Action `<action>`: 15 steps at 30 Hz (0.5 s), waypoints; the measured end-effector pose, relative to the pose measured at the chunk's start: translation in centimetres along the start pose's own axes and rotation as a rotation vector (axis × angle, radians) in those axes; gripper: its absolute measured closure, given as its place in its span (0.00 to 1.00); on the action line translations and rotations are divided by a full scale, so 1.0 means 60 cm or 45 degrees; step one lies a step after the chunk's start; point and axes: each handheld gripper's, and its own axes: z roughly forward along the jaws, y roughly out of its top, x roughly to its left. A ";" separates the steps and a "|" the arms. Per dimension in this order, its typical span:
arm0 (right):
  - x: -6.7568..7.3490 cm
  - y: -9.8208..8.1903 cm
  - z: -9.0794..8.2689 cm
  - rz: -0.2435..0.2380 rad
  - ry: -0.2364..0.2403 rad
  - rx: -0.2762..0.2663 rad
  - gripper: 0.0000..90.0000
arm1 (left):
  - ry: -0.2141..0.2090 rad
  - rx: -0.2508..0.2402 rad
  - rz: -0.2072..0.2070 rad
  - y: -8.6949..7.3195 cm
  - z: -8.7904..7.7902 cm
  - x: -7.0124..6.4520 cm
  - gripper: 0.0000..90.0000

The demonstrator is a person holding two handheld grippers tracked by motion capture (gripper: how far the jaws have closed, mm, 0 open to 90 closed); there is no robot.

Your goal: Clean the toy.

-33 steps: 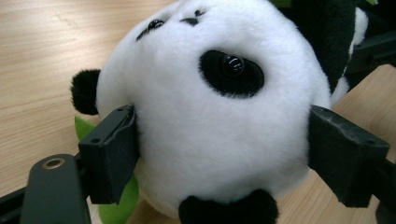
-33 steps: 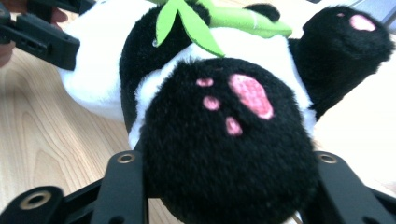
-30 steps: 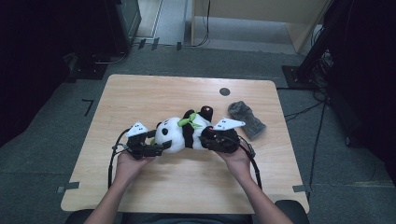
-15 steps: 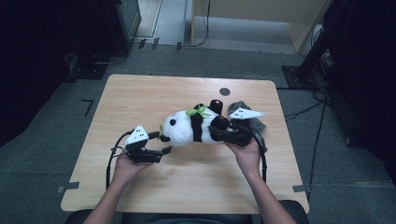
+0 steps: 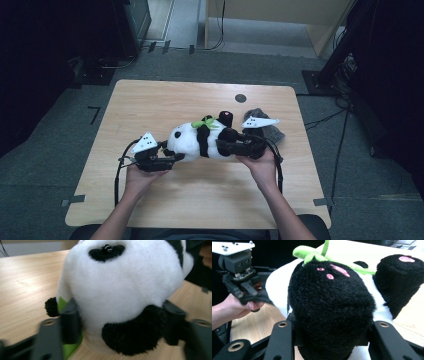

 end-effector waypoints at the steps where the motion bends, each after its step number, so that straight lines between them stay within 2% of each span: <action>1: -0.001 0.000 0.000 0.000 0.000 0.002 0.60 | -0.008 0.016 -0.023 0.004 -0.003 0.000 0.47; 2: -0.001 0.000 0.000 0.000 -0.006 -0.004 0.59 | -0.011 0.022 -0.032 0.005 -0.004 0.000 0.53; 3: -0.003 -0.001 0.001 -0.024 -0.023 -0.015 0.50 | -0.017 0.039 -0.048 0.008 -0.006 0.000 0.59; 4: -0.003 -0.001 0.001 -0.024 -0.023 -0.015 0.50 | -0.020 0.041 -0.056 0.009 -0.007 0.000 0.59; 6: -0.007 -0.002 0.001 -0.046 -0.023 -0.032 0.40 | -0.037 0.052 -0.099 0.011 -0.009 0.004 0.62; 8: -0.011 -0.003 0.001 -0.083 -0.007 -0.054 0.36 | -0.053 0.064 -0.141 0.013 -0.011 0.010 0.63; 9: -0.015 -0.005 -0.003 -0.121 0.006 -0.051 0.32 | -0.053 0.070 -0.156 0.015 -0.013 0.014 0.64; 10: -0.015 -0.005 -0.003 -0.121 0.006 -0.051 0.32 | -0.044 0.074 -0.162 0.016 -0.015 0.016 0.64; 11: -0.015 -0.008 -0.010 -0.166 -0.018 -0.047 0.29 | -0.031 0.069 -0.172 0.018 -0.020 0.020 0.64; 12: -0.015 -0.008 -0.010 -0.166 -0.018 -0.047 0.29 | -0.024 0.061 -0.187 0.020 -0.025 0.024 0.64; 15: -0.020 -0.016 -0.017 -0.189 0.025 -0.089 0.27 | -0.018 0.032 -0.224 0.026 -0.038 0.032 0.64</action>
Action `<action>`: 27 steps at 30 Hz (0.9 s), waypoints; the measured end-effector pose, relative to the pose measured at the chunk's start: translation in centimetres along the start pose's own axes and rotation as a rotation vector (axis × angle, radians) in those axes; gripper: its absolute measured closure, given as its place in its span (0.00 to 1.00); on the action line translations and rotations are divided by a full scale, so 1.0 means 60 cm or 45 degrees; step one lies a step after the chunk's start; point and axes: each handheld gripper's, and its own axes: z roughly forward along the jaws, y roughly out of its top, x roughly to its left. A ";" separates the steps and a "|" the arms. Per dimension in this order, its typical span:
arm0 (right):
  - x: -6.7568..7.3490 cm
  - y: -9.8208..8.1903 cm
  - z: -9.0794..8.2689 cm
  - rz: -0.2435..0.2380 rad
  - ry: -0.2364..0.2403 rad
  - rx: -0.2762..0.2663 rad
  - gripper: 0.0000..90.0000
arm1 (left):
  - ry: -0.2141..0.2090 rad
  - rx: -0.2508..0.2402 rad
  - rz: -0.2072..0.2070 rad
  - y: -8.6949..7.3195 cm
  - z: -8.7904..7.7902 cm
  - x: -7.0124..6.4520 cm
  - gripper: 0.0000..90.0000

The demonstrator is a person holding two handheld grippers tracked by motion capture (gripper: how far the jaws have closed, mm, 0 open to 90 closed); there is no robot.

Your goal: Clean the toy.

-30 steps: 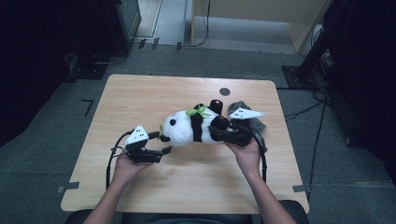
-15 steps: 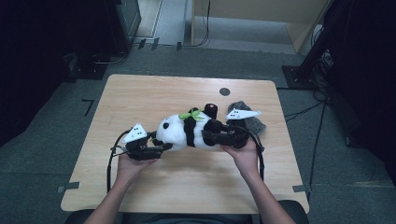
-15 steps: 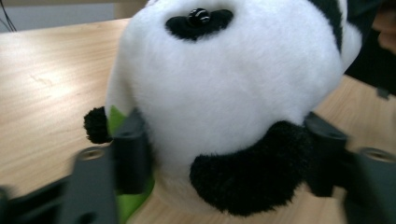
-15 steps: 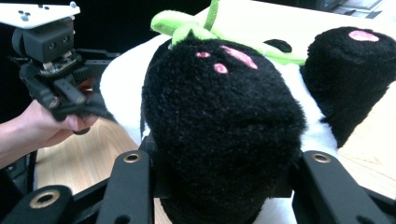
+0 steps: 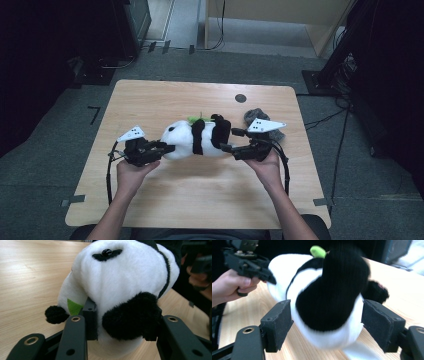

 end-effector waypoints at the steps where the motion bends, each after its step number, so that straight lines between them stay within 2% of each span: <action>1: -0.002 -0.005 0.000 -0.004 0.019 -0.008 0.26 | -0.002 -0.009 -0.006 0.002 -0.003 -0.001 0.64; 4: -0.005 -0.016 0.011 -0.028 0.049 0.017 0.22 | -0.020 -0.023 -0.016 0.009 -0.010 -0.007 0.64; 7: -0.001 -0.022 0.025 -0.087 0.003 0.035 0.14 | -0.075 0.005 -0.032 0.014 -0.008 -0.014 0.63; 9: -0.001 -0.023 0.029 -0.114 0.070 0.014 0.12 | -0.096 0.028 -0.046 0.015 -0.004 -0.018 0.63; 12: 0.008 -0.025 0.039 -0.171 0.059 0.007 0.04 | -0.139 0.053 -0.099 0.016 0.000 -0.020 0.63; 13: 0.011 -0.026 0.044 -0.199 0.025 0.024 0.04 | -0.153 0.052 -0.110 0.017 0.001 -0.023 0.63; 14: 0.020 -0.029 0.055 -0.257 -0.048 0.080 0.08 | -0.140 0.059 -0.101 0.018 0.002 -0.028 0.63; 16: 0.022 -0.030 0.058 -0.268 -0.067 0.100 0.11 | -0.122 0.065 -0.084 0.018 0.003 -0.030 0.63; 17: 0.024 -0.032 0.061 -0.271 -0.087 0.127 0.20 | -0.109 0.068 -0.077 0.017 0.004 -0.031 0.61; 18: 0.026 -0.033 0.061 -0.283 -0.109 0.132 0.25 | -0.096 0.065 -0.072 0.016 0.005 -0.032 0.60; 19: 0.027 -0.032 0.060 -0.273 -0.119 0.132 0.30 | -0.083 0.065 -0.062 0.016 0.006 -0.032 0.58; 20: 0.026 -0.028 0.056 -0.248 -0.133 0.127 0.37 | -0.063 0.065 -0.039 0.016 0.007 -0.033 0.49; 21: 0.026 -0.028 0.056 -0.248 -0.133 0.127 0.37 | -0.046 0.058 -0.007 0.015 0.009 -0.034 0.49; 22: 0.024 -0.025 0.052 -0.237 -0.146 0.127 0.41 | -0.027 0.045 0.052 0.012 0.012 -0.034 0.40; 23: 0.024 -0.025 0.052 -0.237 -0.146 0.127 0.41 | -0.027 0.045 0.052 0.012 0.012 -0.034 0.36; 24: 0.022 -0.021 0.049 -0.220 -0.155 0.134 0.42 | -0.030 0.011 0.094 0.008 0.013 -0.031 0.32; 25: 0.022 -0.021 0.049 -0.220 -0.155 0.134 0.42 | -0.030 0.011 0.094 0.008 0.013 -0.031 0.30; 26: 0.019 -0.018 0.043 -0.170 -0.151 0.127 0.43 | -0.033 -0.014 0.103 0.007 0.011 -0.028 0.29; 27: 0.019 -0.018 0.043 -0.170 -0.151 0.127 0.43 | -0.035 -0.026 0.109 0.006 0.009 -0.027 0.29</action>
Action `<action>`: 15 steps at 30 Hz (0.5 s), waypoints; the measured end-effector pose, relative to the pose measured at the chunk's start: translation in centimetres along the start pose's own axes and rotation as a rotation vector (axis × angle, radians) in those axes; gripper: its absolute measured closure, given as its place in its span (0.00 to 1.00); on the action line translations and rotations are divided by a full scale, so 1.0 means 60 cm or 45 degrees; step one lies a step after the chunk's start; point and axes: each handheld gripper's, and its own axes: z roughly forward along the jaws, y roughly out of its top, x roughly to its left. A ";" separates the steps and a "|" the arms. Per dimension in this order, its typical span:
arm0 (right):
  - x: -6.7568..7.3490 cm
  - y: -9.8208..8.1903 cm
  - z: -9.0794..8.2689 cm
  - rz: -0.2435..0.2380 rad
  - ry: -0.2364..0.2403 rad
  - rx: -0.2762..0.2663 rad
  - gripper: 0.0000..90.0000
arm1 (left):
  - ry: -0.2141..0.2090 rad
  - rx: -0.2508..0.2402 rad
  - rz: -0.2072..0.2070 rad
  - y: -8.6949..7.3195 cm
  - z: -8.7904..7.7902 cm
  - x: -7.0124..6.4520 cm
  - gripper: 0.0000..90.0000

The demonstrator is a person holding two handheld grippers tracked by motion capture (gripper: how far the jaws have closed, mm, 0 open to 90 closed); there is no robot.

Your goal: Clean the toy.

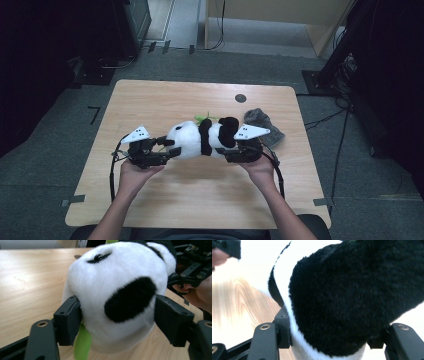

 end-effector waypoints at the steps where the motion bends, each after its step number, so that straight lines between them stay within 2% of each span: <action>1: -0.006 0.002 -0.005 0.044 0.000 0.000 0.44 | 0.010 -0.008 0.020 -0.001 -0.005 0.001 0.30; 2: -0.006 0.002 -0.005 0.044 0.000 0.000 0.44 | 0.010 -0.008 0.020 -0.001 -0.005 0.001 0.31; 3: -0.013 0.002 -0.010 0.091 -0.013 0.005 0.44 | 0.016 0.002 0.051 -0.005 -0.009 0.004 0.34; 4: -0.013 0.002 -0.010 0.091 -0.013 0.005 0.44 | 0.016 0.002 0.051 -0.005 -0.009 0.004 0.34; 5: -0.023 0.001 -0.018 0.136 -0.016 -0.009 0.44 | 0.012 0.004 0.055 -0.010 -0.008 0.005 0.32; 7: -0.026 0.002 -0.023 0.157 -0.015 -0.015 0.44 | -0.001 0.024 0.066 -0.017 -0.003 0.006 0.32; 9: -0.030 0.004 -0.031 0.180 -0.008 -0.027 0.43 | 0.004 0.045 0.106 -0.024 0.005 0.002 0.32; 12: -0.023 0.007 -0.041 0.180 -0.029 -0.036 0.41 | 0.022 0.057 0.174 -0.030 0.017 -0.008 0.30; 15: -0.018 0.010 -0.044 0.188 0.010 -0.033 0.41 | 0.032 0.036 0.188 -0.034 0.027 -0.012 0.28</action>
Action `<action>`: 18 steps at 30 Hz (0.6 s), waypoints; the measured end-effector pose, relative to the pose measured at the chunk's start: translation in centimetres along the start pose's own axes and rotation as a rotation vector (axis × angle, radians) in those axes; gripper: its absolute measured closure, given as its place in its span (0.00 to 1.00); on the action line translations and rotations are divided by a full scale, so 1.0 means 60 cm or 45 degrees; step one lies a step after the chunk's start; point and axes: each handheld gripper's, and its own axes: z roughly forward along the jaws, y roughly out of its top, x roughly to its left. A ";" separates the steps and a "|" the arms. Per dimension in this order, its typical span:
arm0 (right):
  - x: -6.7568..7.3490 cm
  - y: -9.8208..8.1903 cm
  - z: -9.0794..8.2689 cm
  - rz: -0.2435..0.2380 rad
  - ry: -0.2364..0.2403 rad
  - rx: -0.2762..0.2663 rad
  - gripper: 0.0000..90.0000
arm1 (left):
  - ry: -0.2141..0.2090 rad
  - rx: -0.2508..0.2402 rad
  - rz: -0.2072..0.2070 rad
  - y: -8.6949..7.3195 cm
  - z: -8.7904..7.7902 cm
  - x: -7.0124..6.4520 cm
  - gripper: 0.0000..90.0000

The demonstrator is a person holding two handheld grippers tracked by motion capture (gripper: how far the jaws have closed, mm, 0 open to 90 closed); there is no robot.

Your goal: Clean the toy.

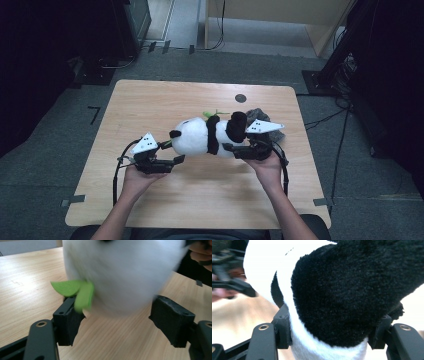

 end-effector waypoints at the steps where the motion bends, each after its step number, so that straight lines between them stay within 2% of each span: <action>1: 0.002 0.000 0.001 0.017 0.037 0.016 0.41 | 0.004 -0.010 0.000 -0.001 0.002 0.000 0.25; 4: 0.007 0.001 0.003 0.008 0.049 0.026 0.41 | 0.037 -0.001 0.008 -0.002 0.004 0.004 0.18; 5: 0.007 0.002 0.001 0.005 0.058 0.026 0.41 | 0.032 -0.004 -0.001 -0.003 0.005 0.006 0.11; 6: 0.008 0.003 0.001 0.005 0.072 0.029 0.41 | 0.023 -0.005 -0.008 -0.003 0.004 0.007 0.09; 9: 0.013 0.004 0.004 0.006 0.126 0.038 0.42 | -0.024 -0.056 0.007 -0.002 0.002 0.004 0.11; 11: 0.016 0.005 0.008 0.014 0.149 0.032 0.42 | -0.021 -0.062 -0.001 -0.002 0.001 0.004 0.17; 12: 0.019 0.004 0.010 0.023 0.146 0.033 0.42 | -0.032 -0.066 -0.037 -0.002 -0.003 0.006 0.26; 13: 0.019 0.004 0.010 0.023 0.146 0.033 0.42 | -0.032 -0.066 -0.037 -0.002 -0.003 0.006 0.33; 14: 0.021 0.003 0.013 0.024 0.133 0.037 0.39 | -0.022 -0.055 -0.060 -0.001 -0.005 0.005 0.42; 15: 0.021 0.003 0.013 0.024 0.133 0.037 0.39 | -0.013 -0.041 -0.072 0.001 -0.006 0.003 0.42; 16: 0.023 0.002 0.017 -0.002 0.104 0.039 0.31 | -0.014 -0.036 -0.085 0.003 -0.007 0.004 0.52; 18: 0.022 0.001 0.018 -0.012 0.097 0.032 0.27 | -0.023 -0.047 -0.115 0.007 -0.012 0.005 0.55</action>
